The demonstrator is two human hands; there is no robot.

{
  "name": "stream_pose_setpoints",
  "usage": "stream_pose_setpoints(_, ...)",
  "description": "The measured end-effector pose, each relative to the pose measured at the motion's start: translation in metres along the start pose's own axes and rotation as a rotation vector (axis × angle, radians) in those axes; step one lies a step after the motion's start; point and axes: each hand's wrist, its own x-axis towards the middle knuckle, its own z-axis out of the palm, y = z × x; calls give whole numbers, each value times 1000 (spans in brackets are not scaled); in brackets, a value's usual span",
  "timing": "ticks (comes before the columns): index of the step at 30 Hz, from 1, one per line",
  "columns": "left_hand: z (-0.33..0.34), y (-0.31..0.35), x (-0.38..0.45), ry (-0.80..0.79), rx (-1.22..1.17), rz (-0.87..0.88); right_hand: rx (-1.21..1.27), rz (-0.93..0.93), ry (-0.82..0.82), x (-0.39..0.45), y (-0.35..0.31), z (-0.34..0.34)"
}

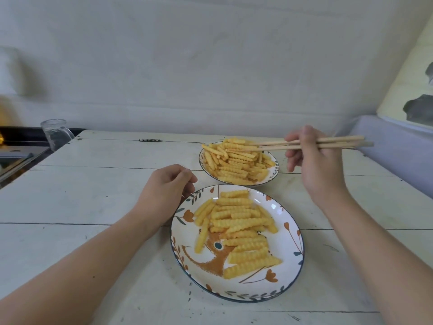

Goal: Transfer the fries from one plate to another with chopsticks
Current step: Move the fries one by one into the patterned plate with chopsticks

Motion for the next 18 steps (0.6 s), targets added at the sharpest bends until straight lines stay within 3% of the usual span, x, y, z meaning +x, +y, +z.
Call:
stream_pose_setpoints(8, 1, 0, 1, -18, -9, -4, -137, -55, -206, 3, -7, 47)
stream_pose_setpoints(18, 0, 0, 5, -23, -26, -12, -229, 50, -198, 30, -3, 85)
